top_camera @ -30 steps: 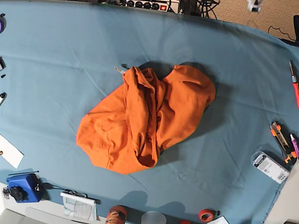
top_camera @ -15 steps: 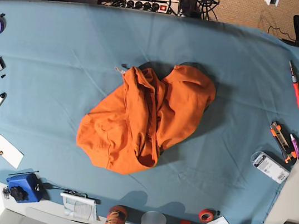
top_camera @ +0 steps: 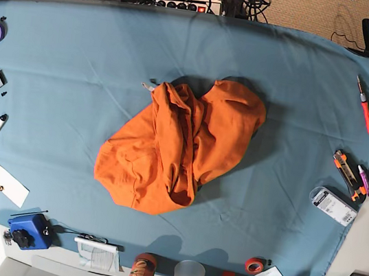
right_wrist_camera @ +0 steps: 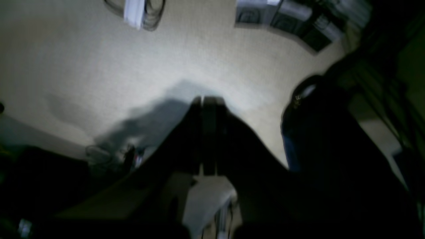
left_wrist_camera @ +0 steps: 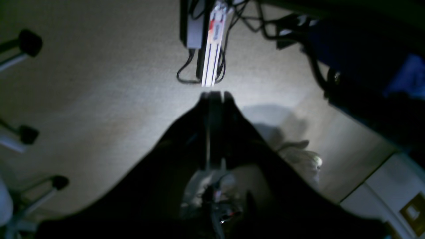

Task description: Layout the t-shirt on the table in an organized manner, then fold the t-shirt properly

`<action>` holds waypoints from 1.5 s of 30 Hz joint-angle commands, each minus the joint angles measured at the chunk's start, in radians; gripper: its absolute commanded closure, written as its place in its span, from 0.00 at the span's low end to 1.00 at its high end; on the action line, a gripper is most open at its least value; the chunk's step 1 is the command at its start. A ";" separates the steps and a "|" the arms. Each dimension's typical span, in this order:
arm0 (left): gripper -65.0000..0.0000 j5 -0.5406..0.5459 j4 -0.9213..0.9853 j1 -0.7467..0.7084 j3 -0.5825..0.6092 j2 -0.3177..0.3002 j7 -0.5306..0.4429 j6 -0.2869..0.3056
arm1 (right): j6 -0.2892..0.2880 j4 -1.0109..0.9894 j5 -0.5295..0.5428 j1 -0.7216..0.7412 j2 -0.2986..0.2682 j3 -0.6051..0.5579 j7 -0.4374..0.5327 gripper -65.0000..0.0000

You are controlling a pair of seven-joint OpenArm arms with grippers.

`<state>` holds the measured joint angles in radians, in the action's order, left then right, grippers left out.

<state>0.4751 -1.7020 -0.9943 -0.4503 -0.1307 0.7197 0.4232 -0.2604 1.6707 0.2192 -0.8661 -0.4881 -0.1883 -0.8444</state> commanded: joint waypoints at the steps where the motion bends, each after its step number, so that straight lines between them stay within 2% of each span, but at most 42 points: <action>1: 1.00 0.005 -0.050 -0.037 -0.005 -0.005 0.015 0.004 | -0.004 0.052 0.005 -0.036 -0.013 0.029 -0.018 1.00; 8: 1.00 0.001 -0.309 -0.112 -0.005 -0.005 0.156 -0.076 | -0.004 0.357 0.006 -0.158 -0.013 0.188 -0.134 1.00; 10: 1.00 -0.005 -0.370 -0.111 -0.005 -0.005 0.164 -0.093 | -0.004 0.434 0.006 -0.168 -0.013 0.224 -0.137 1.00; 15: 1.00 -0.010 -0.491 -0.111 -0.005 -0.005 0.162 -0.089 | -0.004 0.593 0.006 -0.167 -0.013 0.281 -0.138 1.00; 19: 1.00 -0.010 -0.572 -0.100 -0.005 -0.005 0.132 -0.090 | -0.004 0.686 0.005 -0.148 -0.013 0.302 -0.116 1.00; 25: 1.00 -0.010 -0.637 -0.030 -0.005 -0.006 0.076 -0.089 | -0.004 0.686 -0.010 -0.027 -0.013 0.302 -0.116 1.00; 30: 1.00 -0.010 -0.637 0.039 -0.005 -0.006 0.003 -0.085 | -0.004 0.686 -0.093 0.064 -0.013 0.301 -0.107 1.00; 34: 1.00 -0.010 -0.637 0.114 -0.005 -0.006 -0.019 -0.082 | -0.003 0.686 -0.154 0.103 -0.013 0.301 -0.086 1.00; 35: 0.99 -0.010 -0.637 0.131 -0.005 -0.006 -0.027 -0.082 | -0.003 0.686 -0.166 0.108 -0.013 0.301 -0.085 1.00; 36: 0.92 -0.010 -0.637 0.147 -0.005 -0.006 -0.039 -0.079 | -0.003 0.686 -0.177 0.111 -0.013 0.301 -0.082 1.00; 38: 0.81 -0.010 -0.637 0.177 -0.004 -0.006 -0.056 -0.038 | -0.003 0.686 -0.207 0.111 -0.013 0.301 -0.082 1.00; 39: 0.76 -0.010 -0.637 0.190 -0.004 -0.006 -0.065 -0.005 | -0.003 0.686 -0.225 0.110 -0.013 0.301 -0.082 0.97; 41: 0.69 -0.010 -0.637 0.210 -0.003 -0.006 -0.094 0.054 | -0.003 0.686 -0.256 0.110 -0.013 0.301 -0.081 0.78; 43: 0.64 -0.010 -0.636 0.227 -0.003 -0.006 -0.119 0.083 | -0.003 0.686 -0.278 0.110 -0.013 0.301 -0.068 0.64; 45: 0.61 -0.010 -0.635 0.247 -0.003 -0.006 -0.127 0.099 | 0.000 0.686 -0.284 0.114 -0.013 0.301 -0.053 0.61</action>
<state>0.4541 -2.3230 -0.7418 -0.4522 -0.1329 0.6224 0.5190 -0.2668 2.3405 -0.0547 -0.7521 -0.4927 0.1085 -0.9150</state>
